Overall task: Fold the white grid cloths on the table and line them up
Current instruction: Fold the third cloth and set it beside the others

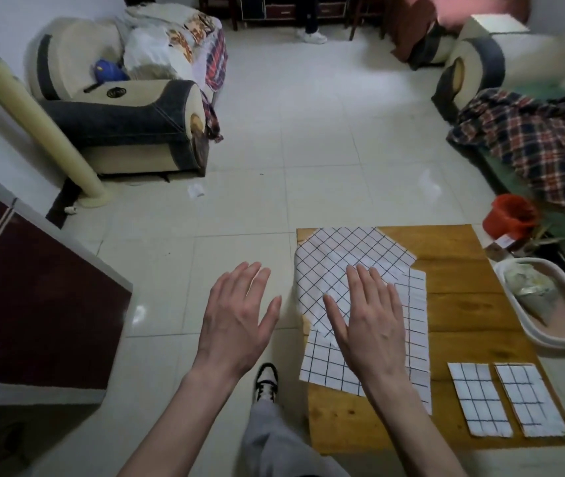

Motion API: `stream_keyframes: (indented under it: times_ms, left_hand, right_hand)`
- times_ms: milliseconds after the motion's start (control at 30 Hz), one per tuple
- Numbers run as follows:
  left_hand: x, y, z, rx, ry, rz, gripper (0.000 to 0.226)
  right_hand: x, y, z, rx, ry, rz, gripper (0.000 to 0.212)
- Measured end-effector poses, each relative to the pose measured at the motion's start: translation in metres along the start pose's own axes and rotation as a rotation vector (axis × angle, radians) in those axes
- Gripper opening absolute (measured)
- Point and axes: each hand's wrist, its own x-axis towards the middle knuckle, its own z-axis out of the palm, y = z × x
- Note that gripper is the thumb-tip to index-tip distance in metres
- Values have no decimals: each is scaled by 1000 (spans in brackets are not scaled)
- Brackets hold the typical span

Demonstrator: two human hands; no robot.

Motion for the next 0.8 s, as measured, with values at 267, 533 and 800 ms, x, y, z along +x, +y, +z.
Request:
stream_keyframes:
  times_ms: [267,533,800]
  left_hand:
    - [102,-35,52,-70,-90,184,50]
    - [179,-43,81,-116,-126,357,49]
    - [246,-42,117,-205,-212,505,49]
  right_hand:
    - [63,-5,38,34,15,191,67]
    - [100,-6,57,14,30,280,66]
    - [138,-4,64,-26,51,393,67]
